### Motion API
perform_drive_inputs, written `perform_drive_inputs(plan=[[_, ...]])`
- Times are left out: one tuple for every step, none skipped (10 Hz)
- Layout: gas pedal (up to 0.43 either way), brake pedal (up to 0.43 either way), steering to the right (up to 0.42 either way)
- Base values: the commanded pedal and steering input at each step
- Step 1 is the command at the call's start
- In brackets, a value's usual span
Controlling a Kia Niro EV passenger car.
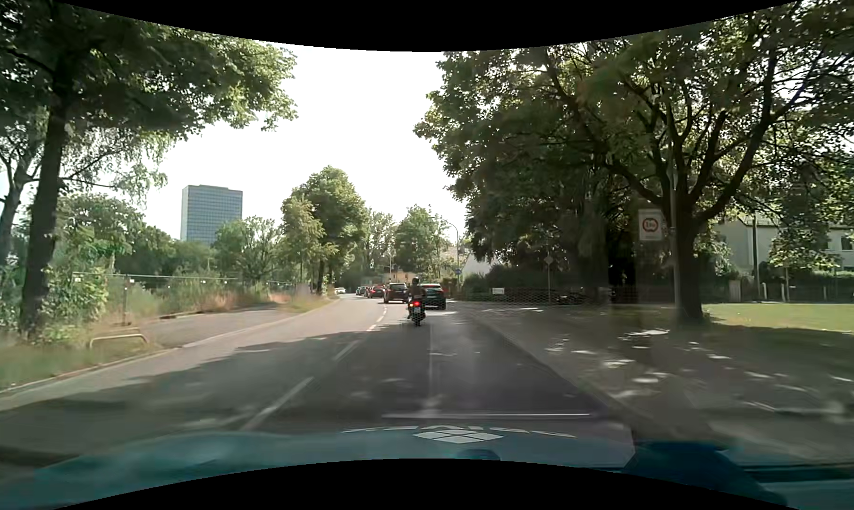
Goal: Follow the waypoints while adhering to traffic rules and regulations
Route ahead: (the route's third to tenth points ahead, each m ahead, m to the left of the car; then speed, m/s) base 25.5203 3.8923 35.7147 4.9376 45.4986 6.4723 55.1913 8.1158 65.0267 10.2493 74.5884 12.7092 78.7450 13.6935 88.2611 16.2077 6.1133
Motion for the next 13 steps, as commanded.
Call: perform_drive_inputs(plan=[[0.157, 0.000, -0.028], [0.138, 0.000, -0.028], [0.138, 0.000, -0.028], [0.130, 0.000, -0.028], [0.118, 0.000, -0.027], [0.087, 0.000, -0.027], [0.047, 0.000, -0.027], [0.000, 0.000, -0.027], [0.000, 0.000, -0.026], [0.000, 0.000, -0.026], [0.000, 0.000, -0.026], [0.000, 0.000, -0.026], [0.000, 0.000, -0.026]])
